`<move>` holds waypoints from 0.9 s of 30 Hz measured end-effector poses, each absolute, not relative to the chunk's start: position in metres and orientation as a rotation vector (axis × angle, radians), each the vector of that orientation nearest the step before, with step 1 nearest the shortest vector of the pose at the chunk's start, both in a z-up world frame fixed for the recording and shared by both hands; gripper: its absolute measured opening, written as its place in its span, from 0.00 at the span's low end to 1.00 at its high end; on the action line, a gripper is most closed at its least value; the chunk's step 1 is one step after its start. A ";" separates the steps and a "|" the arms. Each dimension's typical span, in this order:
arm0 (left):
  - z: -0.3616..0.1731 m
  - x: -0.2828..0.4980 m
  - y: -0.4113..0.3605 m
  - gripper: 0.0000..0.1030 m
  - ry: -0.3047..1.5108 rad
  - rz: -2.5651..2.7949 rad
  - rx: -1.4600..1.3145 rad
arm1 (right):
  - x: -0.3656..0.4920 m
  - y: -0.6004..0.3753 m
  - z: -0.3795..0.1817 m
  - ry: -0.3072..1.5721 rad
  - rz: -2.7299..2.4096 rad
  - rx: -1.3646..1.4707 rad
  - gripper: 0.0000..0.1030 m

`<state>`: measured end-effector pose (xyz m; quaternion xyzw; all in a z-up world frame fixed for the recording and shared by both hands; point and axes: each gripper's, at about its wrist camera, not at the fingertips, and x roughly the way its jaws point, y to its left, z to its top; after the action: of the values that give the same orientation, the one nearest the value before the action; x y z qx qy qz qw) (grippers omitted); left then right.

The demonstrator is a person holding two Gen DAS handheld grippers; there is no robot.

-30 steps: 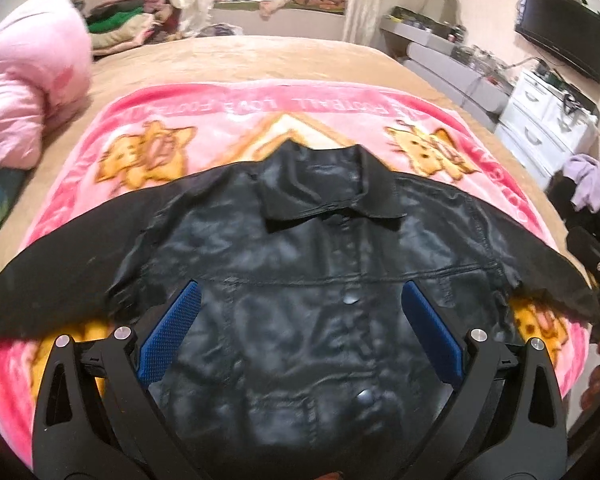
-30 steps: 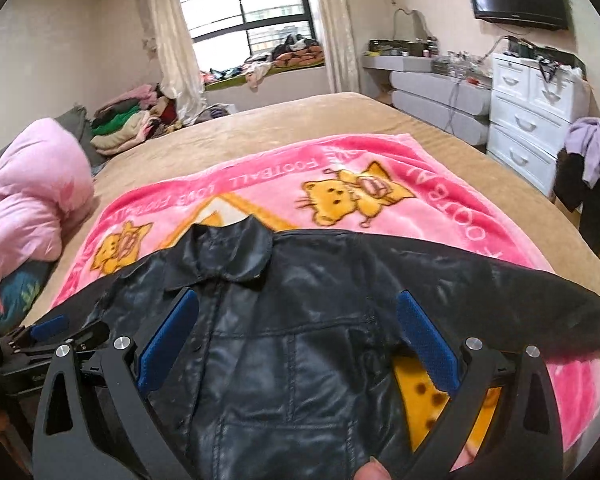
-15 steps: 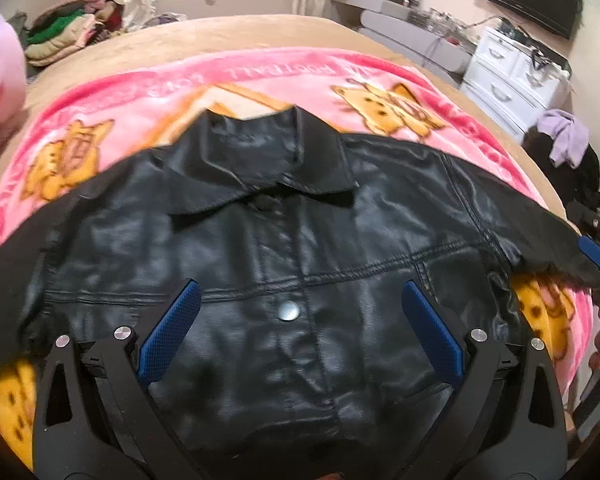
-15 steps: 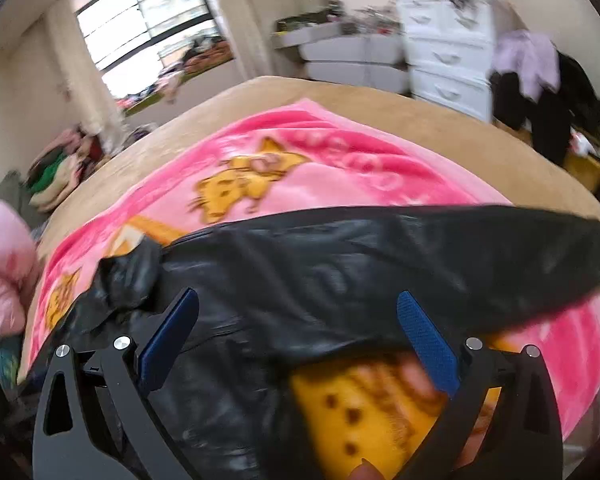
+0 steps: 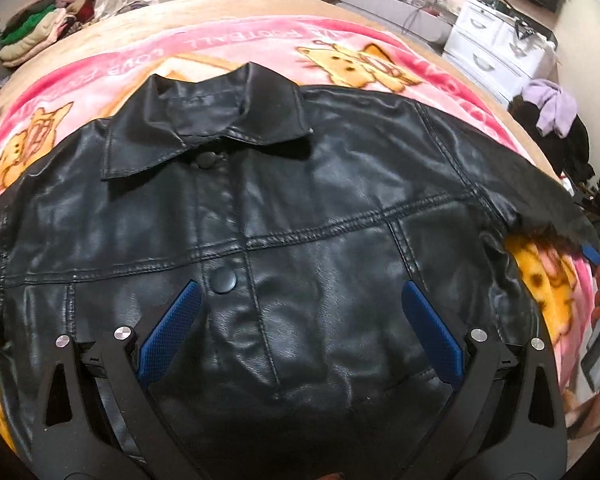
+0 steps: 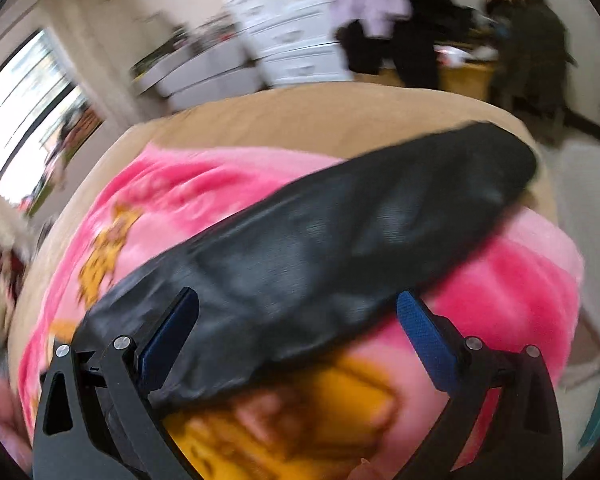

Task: Fold large clothes
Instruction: 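Lift the sleeve with the right gripper and fold it across the jacket body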

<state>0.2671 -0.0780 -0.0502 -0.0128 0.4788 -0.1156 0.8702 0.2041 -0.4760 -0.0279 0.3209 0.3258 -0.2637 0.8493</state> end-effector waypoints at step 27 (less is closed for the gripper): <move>-0.023 0.276 -0.034 0.91 0.951 -0.189 -0.104 | 0.242 -0.566 -0.070 0.508 -0.408 1.031 0.20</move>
<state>0.2756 -0.0344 -0.0233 -0.0502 0.4567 -0.0910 0.8835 0.2415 -0.5656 -0.0704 0.4842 0.2387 -0.1914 0.8197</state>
